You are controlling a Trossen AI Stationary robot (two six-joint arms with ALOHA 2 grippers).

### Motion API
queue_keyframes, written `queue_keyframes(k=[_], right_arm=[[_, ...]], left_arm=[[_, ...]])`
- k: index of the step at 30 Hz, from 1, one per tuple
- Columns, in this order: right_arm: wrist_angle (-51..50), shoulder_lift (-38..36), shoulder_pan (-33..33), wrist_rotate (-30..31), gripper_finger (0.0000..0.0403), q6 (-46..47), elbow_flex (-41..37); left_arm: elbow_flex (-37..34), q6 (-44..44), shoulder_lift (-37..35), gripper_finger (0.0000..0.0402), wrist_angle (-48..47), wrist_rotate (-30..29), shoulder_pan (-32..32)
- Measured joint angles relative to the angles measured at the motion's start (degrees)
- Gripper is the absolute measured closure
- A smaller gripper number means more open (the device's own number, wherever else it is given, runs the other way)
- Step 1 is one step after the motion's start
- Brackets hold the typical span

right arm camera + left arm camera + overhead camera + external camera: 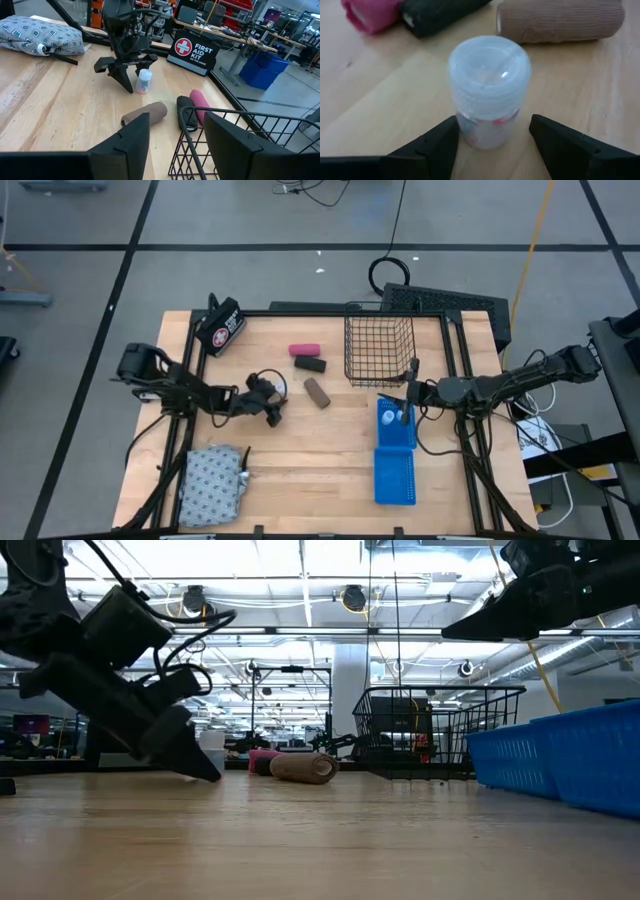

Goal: Pick & Place Medicine items
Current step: Put the transparent pill bottle into the top blue basket

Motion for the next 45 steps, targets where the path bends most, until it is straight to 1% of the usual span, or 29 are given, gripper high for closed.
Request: queue_keyframes(k=[6, 13, 16, 19, 22, 27, 30, 33, 35, 37, 39, 45], right_arm=[[0.00, 0.00, 0.02, -0.02, 0.0230, 0.00, 0.00], [0.02, 0.00, 0.02, 0.06, 0.0232, 0.00, 0.01], [1.22, 0.00, -0.01, 1.62, 0.0234, 0.56, 0.01], [1.75, -0.04, -0.06, 3.85, 0.0233, 2.67, 0.02], [1.71, 0.00, -0.07, 4.83, 0.0230, 4.54, 0.02], [2.56, 0.05, -0.06, 4.87, 0.0230, 3.84, 0.02], [4.48, 1.17, -0.05, 4.92, 0.0230, 5.53, 0.02], [8.23, 3.95, 0.04, 4.81, 0.0227, 5.93, 0.02], [10.52, 7.00, 0.06, 4.75, 0.0225, 5.99, 0.39], [10.53, 10.65, 0.06, 4.55, 0.0225, 6.01, 2.26], [8.24, 14.30, 0.02, 3.12, 0.0225, 6.05, 6.18], [-5.71, 25.59, -1.40, -2.54, 0.0220, 5.98, 21.55]], left_arm=[[0.02, 0.63, 2.73, 0.0175, 1.12, 0.72, -0.04], [0.36, -0.39, 2.84, 0.0234, 2.66, 0.96, -0.04], [1.76, -1.94, 2.92, 0.0255, 2.17, 1.34, 0.07], [5.14, -1.77, 3.00, 0.0255, 0.26, 4.46, 0.10], [11.05, 0.45, 3.04, 0.0255, -6.78, 8.15, -0.01], [22.49, 6.80, 3.04, 0.0255, -22.86, 8.64, 0.02], [26.52, 10.14, 2.98, 0.0252, -24.09, 8.84, -0.16], [28.92, 14.23, 2.95, 0.0250, -23.76, 9.81, -0.79], [29.86, 16.30, 2.93, 0.0251, -23.76, 9.98, -0.92], [30.36, 17.51, 2.94, 0.0254, -23.33, 10.01, -0.86], [30.40, 17.94, 2.93, 0.0255, -22.91, 9.97, -0.73], [30.40, 17.96, 2.93, 0.0252, -22.15, 9.97, -0.76]])
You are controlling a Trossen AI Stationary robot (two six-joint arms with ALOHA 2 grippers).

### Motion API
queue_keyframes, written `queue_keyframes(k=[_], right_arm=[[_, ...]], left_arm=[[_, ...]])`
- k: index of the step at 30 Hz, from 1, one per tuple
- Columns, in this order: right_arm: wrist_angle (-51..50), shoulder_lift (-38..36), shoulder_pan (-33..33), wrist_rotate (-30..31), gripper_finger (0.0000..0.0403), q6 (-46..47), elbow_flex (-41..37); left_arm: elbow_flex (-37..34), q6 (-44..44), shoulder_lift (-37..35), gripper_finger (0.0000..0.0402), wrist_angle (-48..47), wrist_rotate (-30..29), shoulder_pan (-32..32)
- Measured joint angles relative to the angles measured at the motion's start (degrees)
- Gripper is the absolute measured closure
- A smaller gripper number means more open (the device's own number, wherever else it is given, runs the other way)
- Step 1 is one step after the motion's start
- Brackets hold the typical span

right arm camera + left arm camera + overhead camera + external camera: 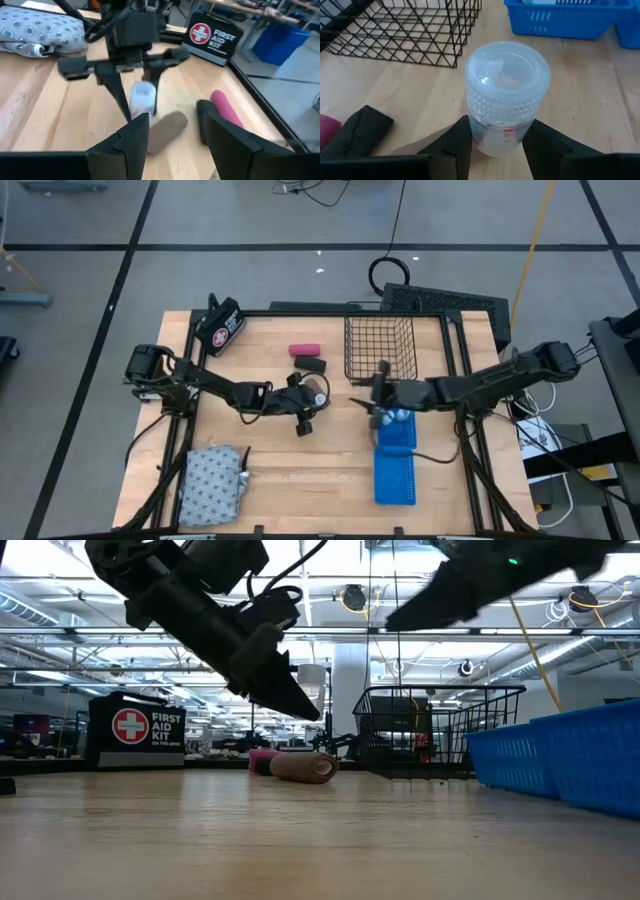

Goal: Pick & Place Medicine items
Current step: Put the transparent pill bottle into the top blue basket

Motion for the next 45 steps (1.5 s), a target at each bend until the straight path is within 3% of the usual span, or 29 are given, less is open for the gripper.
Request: queue_keyframes(k=[8, 16, 25, 29, 38, 45], right_arm=[[0.47, 12.81, -4.29, -13.85, 0.0228, -2.46, 9.18], [8.48, 20.33, -5.08, -13.87, 0.0197, -4.40, 9.56], [11.34, 22.26, -5.08, -13.95, 0.0158, -4.50, 9.54], [11.31, 22.26, -5.08, -13.96, 0.0183, -4.02, 9.54], [10.89, 22.26, -5.06, -14.62, 0.0284, -1.33, 9.54], [8.90, 21.59, -5.47, -18.03, 0.0284, -3.36, 9.51]], left_arm=[[0.02, 0.22, 0.00, 0.0251, 1.88, -0.16, -0.15], [0.02, 0.95, 0.00, 0.0251, 2.13, -0.20, -1.09], [0.02, 1.93, -0.04, 0.0250, 2.99, -0.22, -1.92], [0.03, 1.94, -0.04, 0.0250, 2.99, -0.22, -1.92], [0.02, 1.94, -0.04, 0.0251, 2.91, 1.06, -1.92], [0.02, 0.37, -0.90, 0.0192, 3.08, 1.18, -1.99]])
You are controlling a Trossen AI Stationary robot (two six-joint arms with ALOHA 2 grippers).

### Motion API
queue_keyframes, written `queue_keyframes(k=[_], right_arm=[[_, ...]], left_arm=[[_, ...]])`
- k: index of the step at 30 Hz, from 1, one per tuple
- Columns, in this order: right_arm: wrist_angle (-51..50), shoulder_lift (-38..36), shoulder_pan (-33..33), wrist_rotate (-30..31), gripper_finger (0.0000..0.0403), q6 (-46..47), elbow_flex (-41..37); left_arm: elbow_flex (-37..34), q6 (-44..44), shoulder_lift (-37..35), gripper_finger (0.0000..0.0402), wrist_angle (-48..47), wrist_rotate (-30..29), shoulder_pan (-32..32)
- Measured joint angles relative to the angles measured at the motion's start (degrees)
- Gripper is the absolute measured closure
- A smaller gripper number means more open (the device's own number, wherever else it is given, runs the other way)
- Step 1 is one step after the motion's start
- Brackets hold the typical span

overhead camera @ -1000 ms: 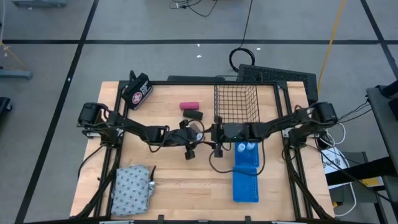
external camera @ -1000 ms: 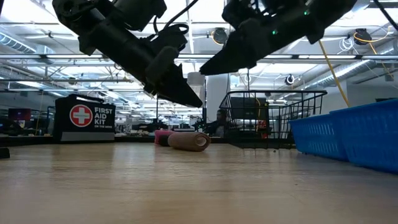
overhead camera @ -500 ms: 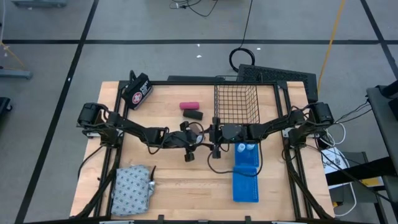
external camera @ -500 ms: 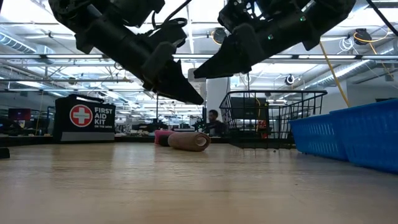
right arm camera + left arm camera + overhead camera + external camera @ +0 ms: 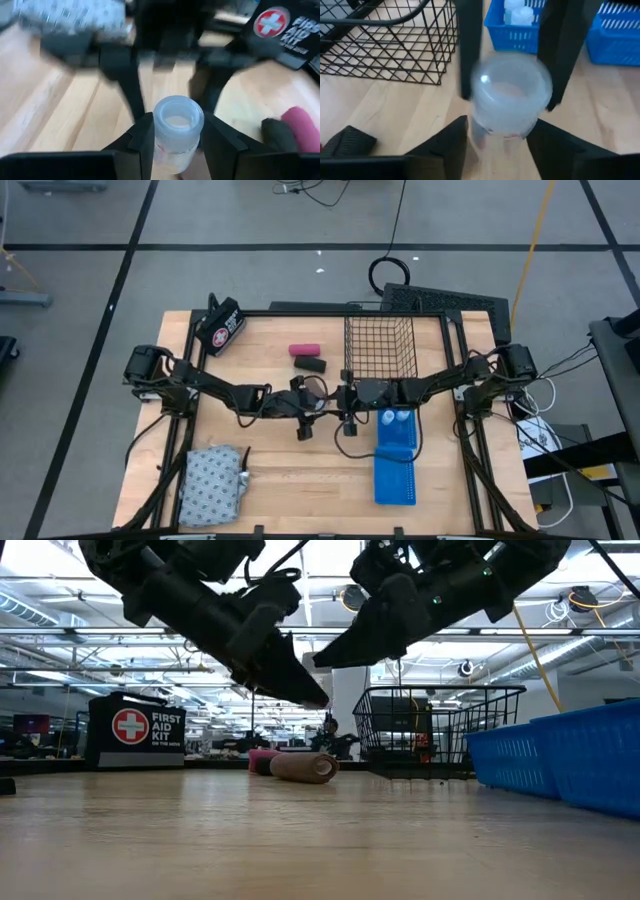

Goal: Pick & Place Medicine items
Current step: Put the transparent pill bottle into the top blue basket

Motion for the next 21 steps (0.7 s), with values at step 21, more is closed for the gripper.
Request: queue_keyframes(k=[21], right_arm=[[-30.98, -37.40, 23.07, 13.65, 0.0284, 17.99, -15.24]], left_arm=[[-0.24, 3.42, -8.95, 0.0115, -4.17, -0.30, 1.01]])
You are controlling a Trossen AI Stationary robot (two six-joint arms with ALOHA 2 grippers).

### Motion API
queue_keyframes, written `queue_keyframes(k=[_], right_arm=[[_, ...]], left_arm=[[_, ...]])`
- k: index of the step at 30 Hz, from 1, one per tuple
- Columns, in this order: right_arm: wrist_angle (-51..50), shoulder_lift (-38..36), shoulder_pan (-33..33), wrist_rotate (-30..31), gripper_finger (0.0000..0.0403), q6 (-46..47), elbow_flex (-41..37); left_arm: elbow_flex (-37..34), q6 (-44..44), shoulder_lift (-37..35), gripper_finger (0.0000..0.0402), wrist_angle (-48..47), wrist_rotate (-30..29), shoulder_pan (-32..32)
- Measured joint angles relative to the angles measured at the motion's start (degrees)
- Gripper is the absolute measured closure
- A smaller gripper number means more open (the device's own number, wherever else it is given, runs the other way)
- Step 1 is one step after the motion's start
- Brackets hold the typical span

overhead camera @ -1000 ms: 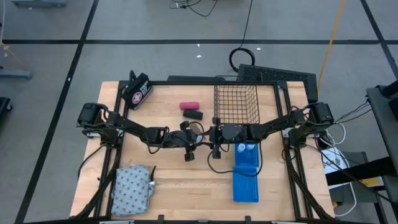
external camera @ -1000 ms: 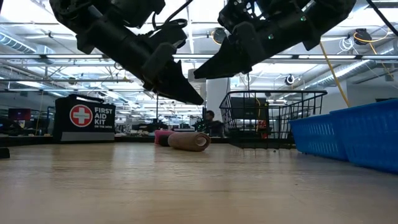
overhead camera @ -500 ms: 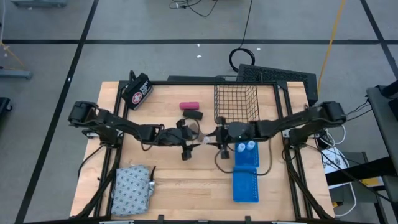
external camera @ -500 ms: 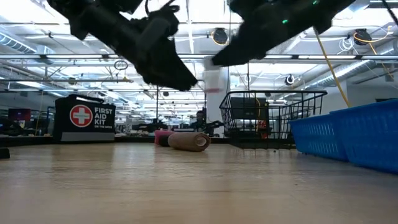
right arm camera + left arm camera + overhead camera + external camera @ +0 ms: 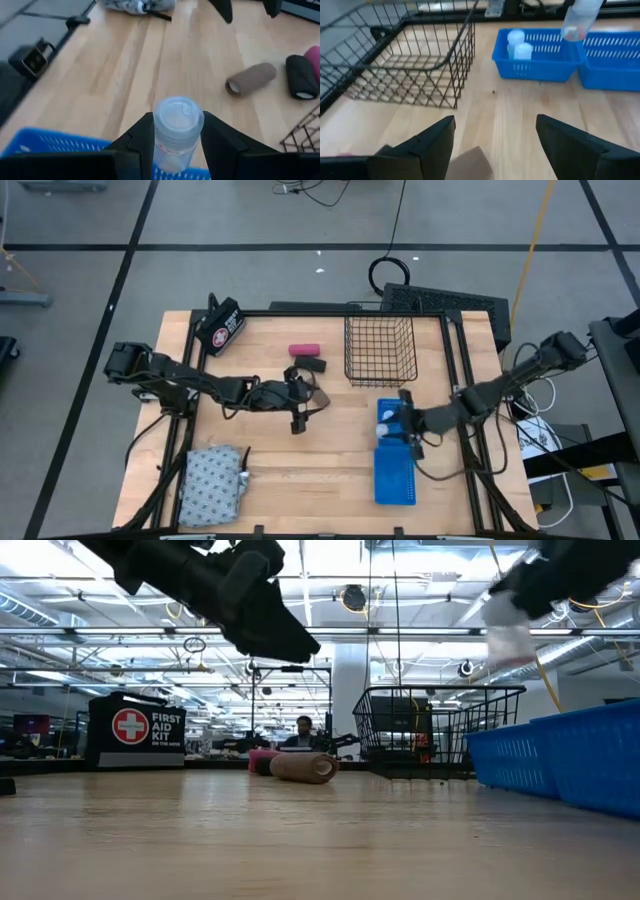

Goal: Pick & Place Medicine items
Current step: Put the transparent pill bottle into the top blue basket

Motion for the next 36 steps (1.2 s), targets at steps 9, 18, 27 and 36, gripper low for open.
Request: queue_keyframes(k=[9, 18, 27, 36], right_arm=[[10.13, -5.44, 8.93, 10.31, 0.0284, 0.54, -15.48], [13.34, -5.44, 9.32, 10.20, 0.0284, 3.21, -19.95], [13.30, -5.43, 9.21, 11.75, 0.0274, 5.16, -22.80], [13.30, -5.43, 9.23, 11.54, 0.0225, 9.42, -23.61]], left_arm=[[-0.02, 0.03, 1.15, 0.0121, 4.69, 0.00, 1.04], [-0.02, -1.19, 1.25, 0.0111, 4.62, 0.51, 1.04], [-0.02, -1.30, 1.25, 0.0126, 4.72, 0.52, 1.04], [-0.02, -2.84, 1.25, 0.0128, 4.69, 0.52, 1.04]])
